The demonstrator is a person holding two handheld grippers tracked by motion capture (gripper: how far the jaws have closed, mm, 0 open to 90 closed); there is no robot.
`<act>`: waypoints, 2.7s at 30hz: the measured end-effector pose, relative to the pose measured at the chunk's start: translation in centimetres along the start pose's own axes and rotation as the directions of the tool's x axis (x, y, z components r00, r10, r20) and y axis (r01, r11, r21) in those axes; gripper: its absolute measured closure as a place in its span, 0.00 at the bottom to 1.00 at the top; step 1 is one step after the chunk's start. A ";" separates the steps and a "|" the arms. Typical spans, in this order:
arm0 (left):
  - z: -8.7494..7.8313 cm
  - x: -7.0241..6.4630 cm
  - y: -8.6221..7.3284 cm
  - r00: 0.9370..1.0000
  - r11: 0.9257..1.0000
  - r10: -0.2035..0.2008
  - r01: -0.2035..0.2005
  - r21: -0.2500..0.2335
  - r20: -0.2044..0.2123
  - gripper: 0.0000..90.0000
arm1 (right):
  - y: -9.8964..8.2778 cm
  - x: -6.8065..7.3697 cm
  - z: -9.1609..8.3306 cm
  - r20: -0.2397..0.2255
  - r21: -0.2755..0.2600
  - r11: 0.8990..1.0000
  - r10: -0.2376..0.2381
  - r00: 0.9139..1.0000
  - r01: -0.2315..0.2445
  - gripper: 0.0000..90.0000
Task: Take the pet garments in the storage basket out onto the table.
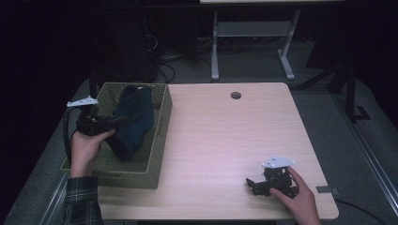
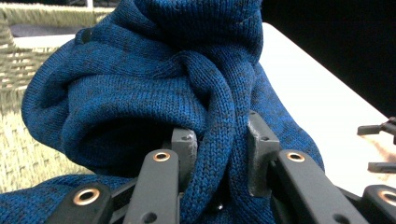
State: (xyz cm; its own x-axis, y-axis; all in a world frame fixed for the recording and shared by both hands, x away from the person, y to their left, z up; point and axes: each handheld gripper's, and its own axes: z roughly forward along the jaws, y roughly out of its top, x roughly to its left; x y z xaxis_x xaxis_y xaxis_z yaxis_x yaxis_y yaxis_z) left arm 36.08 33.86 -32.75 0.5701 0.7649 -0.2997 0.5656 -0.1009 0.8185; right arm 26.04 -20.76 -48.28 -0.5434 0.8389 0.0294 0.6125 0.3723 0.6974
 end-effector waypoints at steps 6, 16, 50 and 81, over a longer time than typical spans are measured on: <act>-0.7 -0.8 0.7 0.999 0.999 0.023 -0.022 -0.043 0.022 0.78 | 0.0 0.0 0.0 0.000 0.000 1.000 0.001 1.000 -0.001 0.00; -1.6 -2.9 2.3 0.996 0.991 0.072 -0.065 -0.115 0.056 0.78 | 0.0 0.0 0.0 -0.001 -0.001 1.000 0.000 1.000 0.000 0.00; 3.4 -10.1 6.8 0.946 0.965 0.224 -0.182 -0.187 0.235 0.78 | 0.1 0.0 0.1 -0.005 0.001 1.000 -0.003 1.000 0.003 0.00; 12.4 -15.5 5.9 0.898 0.963 0.269 -0.254 -0.089 0.347 0.79 | 0.1 0.0 0.1 -0.005 -0.002 1.000 -0.002 1.000 0.002 0.00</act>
State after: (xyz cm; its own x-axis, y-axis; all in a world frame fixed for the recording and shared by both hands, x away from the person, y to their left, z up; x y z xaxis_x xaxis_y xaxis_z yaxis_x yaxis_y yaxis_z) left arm 37.97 13.56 -29.31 0.8713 0.4392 -0.2192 0.3468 -0.2348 0.9081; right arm 26.16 -20.72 -48.27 -0.5474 0.8363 0.0314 0.6102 0.3732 0.6988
